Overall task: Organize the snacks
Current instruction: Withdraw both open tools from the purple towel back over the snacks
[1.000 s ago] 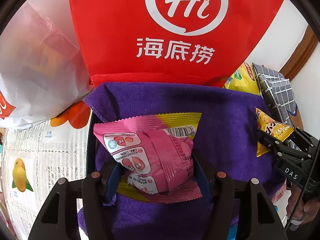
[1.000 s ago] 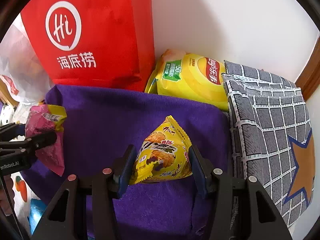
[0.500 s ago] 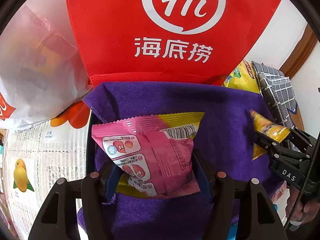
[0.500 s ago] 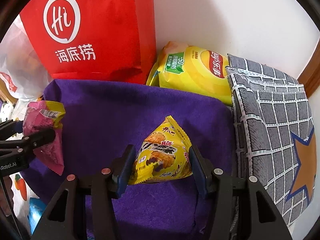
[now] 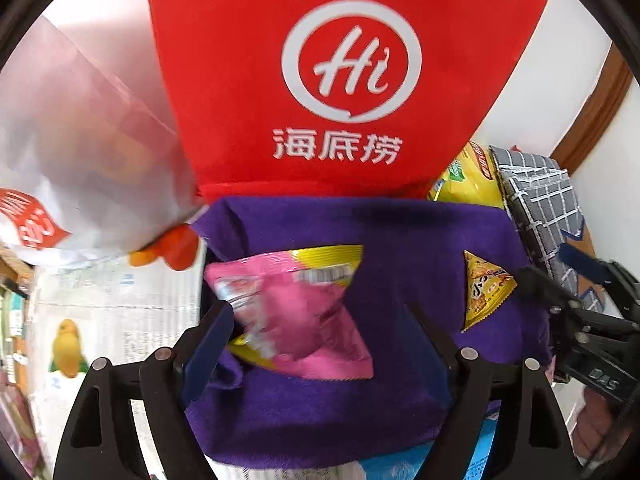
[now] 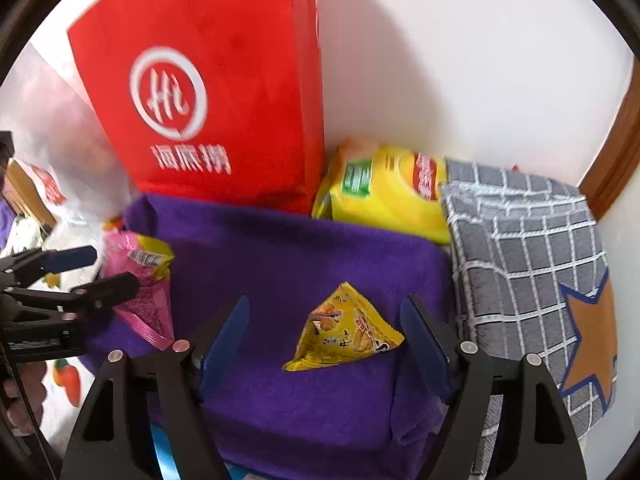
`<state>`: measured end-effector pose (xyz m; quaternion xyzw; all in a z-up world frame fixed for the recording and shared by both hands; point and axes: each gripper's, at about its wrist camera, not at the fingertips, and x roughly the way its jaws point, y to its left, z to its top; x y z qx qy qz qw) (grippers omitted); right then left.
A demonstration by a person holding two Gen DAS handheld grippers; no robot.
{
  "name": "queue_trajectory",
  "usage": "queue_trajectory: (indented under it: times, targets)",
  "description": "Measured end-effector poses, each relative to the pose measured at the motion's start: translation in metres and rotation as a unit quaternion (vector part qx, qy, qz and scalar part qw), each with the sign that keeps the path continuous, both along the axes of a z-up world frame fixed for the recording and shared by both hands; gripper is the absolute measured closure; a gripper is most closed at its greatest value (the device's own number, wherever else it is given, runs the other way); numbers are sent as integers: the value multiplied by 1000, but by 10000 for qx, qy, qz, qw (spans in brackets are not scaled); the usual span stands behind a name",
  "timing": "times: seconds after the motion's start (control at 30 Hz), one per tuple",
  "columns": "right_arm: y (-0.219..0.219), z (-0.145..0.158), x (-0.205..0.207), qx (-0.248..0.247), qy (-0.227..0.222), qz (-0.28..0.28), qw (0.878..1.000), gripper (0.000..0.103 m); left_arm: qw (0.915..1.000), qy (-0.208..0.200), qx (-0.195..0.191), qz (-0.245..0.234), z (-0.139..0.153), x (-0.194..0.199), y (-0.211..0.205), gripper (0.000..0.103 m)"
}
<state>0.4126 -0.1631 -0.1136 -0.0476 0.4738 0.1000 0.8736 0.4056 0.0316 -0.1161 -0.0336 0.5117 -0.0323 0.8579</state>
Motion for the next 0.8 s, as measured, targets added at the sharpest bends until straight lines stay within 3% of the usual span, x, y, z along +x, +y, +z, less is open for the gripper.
queue_trajectory:
  times: [0.13, 0.27, 0.5, 0.8]
  targets:
    - [-10, 24, -14, 90, -296, -300, 9991, 14, 9997, -206, 38, -129, 20, -10, -1, 20]
    - [-21, 38, -32, 58, -325, -608, 9976, 13, 9977, -515, -310, -309, 45, -24, -1, 20]
    - [-36, 57, -78, -50, -428, -525, 9977, 13, 9933, -1118, -214, -192, 90, -61, -8, 20]
    - [-57, 79, -139, 240, -692, -584, 9956, 13, 9925, -1222, -14, -1, 100, -119, -7, 20]
